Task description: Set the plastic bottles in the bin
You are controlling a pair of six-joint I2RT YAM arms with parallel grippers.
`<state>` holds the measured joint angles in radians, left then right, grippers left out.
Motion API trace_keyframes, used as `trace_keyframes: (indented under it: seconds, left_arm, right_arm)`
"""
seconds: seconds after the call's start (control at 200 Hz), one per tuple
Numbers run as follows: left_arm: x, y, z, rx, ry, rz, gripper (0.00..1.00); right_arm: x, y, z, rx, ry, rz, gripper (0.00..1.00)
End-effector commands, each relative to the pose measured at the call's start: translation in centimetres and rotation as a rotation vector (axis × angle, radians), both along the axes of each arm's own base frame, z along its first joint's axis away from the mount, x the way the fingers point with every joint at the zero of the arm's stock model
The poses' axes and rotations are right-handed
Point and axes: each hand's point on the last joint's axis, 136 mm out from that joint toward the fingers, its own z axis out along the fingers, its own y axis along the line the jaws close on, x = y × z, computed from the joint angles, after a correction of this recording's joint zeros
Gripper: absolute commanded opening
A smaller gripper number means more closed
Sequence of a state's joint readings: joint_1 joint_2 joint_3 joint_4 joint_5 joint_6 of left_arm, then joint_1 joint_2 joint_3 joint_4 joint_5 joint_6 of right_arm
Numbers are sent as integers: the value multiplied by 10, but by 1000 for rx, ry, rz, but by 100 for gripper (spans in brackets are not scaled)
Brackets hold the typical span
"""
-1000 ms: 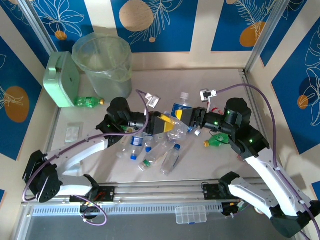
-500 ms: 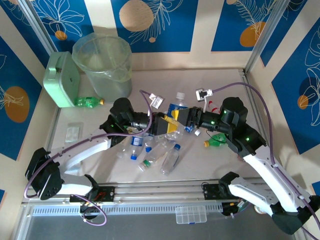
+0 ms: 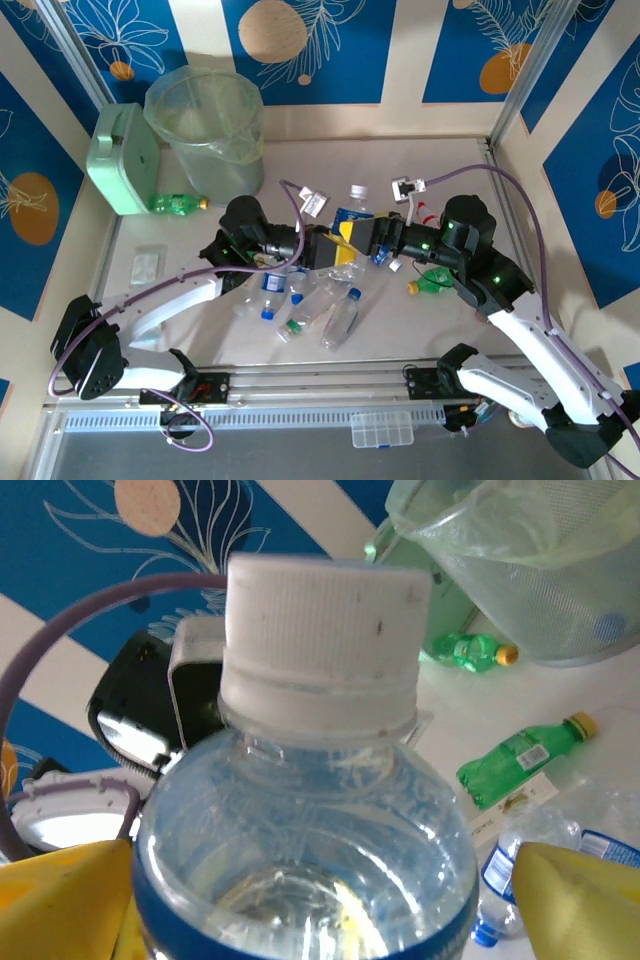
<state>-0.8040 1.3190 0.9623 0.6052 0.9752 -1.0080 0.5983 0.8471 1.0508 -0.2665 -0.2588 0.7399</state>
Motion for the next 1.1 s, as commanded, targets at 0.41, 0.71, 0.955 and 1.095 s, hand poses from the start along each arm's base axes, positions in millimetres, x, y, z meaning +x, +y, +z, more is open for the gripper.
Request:
trace_keyframes:
  seconds: [0.41,0.71,0.955,1.095]
  left_arm:
    - [114,50,23,246,-226,766,49]
    - [221,116,86,591,-545,1252,47]
    - [308,175,121,593,-593,1514,44]
    - [358,205,111,637,-567,1544,45]
  right_arm:
    - [-1,-88,5,-70,-40,-417,98]
    - [-4,-79,0,-137,-60,-350,98]
    - [7,-91,-22,-197,-37,-431,98]
    - [10,-85,-33,-191,0,-399,98]
